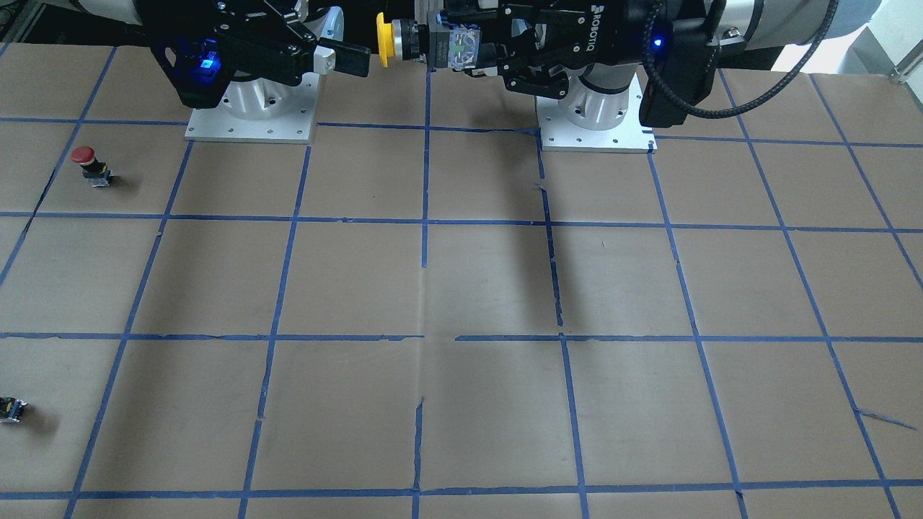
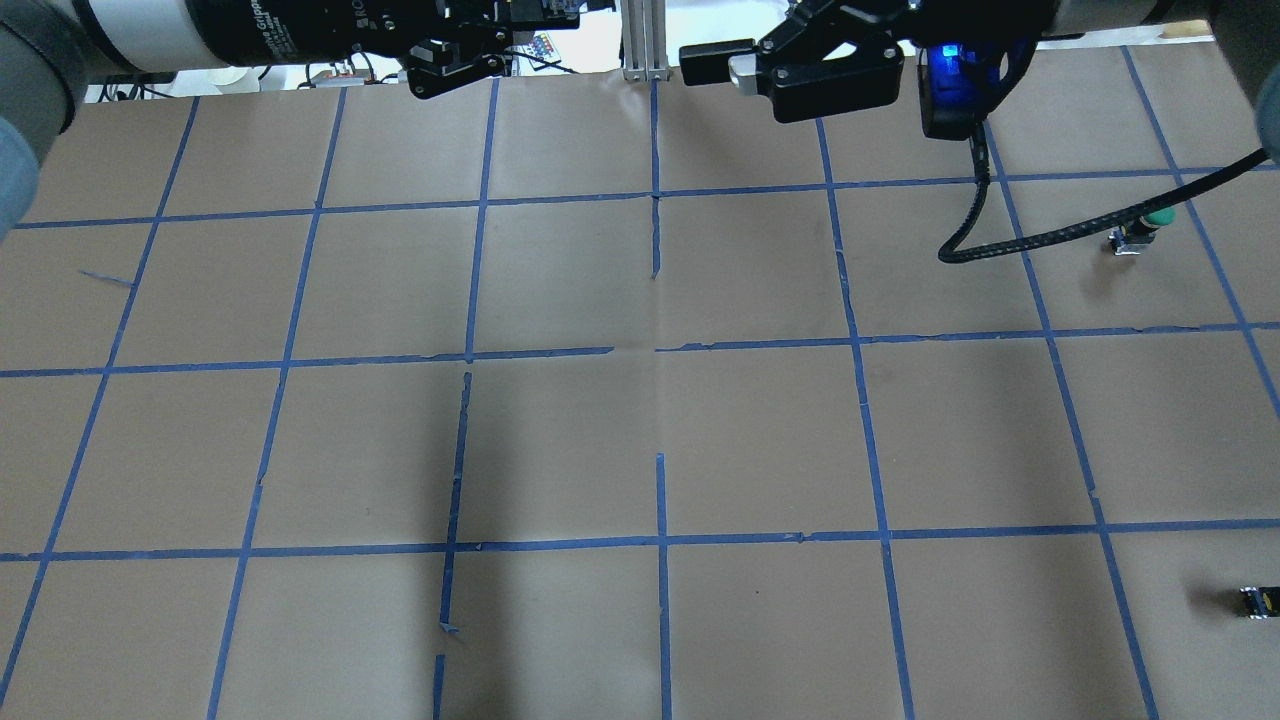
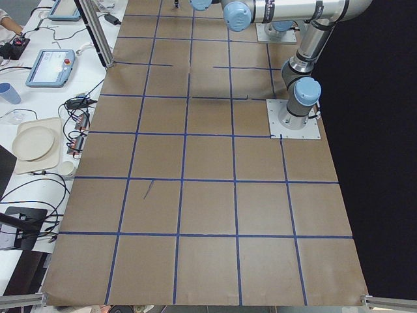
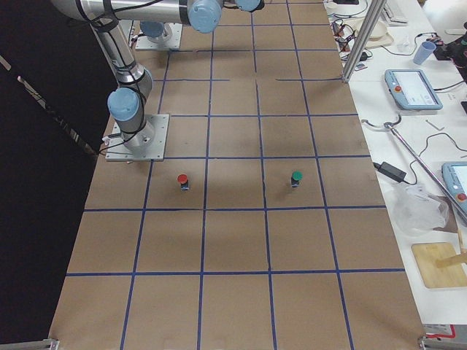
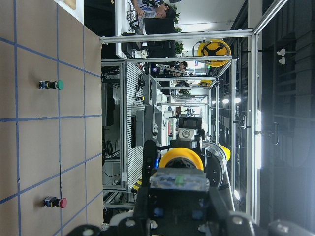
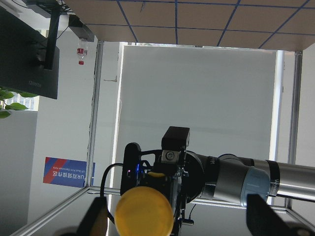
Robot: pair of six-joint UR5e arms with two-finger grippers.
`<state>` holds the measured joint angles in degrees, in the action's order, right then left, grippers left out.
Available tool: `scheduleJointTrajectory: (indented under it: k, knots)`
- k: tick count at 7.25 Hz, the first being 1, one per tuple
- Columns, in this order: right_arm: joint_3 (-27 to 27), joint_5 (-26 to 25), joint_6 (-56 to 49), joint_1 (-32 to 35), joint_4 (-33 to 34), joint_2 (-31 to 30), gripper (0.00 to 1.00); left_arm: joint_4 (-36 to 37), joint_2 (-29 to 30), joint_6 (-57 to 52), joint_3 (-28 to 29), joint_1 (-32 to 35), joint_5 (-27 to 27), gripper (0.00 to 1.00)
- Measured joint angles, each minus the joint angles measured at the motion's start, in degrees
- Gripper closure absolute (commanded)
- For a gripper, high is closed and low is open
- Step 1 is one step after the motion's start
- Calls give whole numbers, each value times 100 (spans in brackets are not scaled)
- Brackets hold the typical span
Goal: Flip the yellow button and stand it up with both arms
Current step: 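Grasp the yellow button's cap with the right gripper beside the left gripper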
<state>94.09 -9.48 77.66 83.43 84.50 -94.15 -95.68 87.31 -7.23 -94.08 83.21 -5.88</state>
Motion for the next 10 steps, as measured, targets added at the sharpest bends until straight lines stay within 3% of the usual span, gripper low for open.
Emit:
scheduleJointTrajectory:
  k: [10]
  knots:
    - [60,550,523,49,405,120,1,34,-12,55,-11,19,61,85]
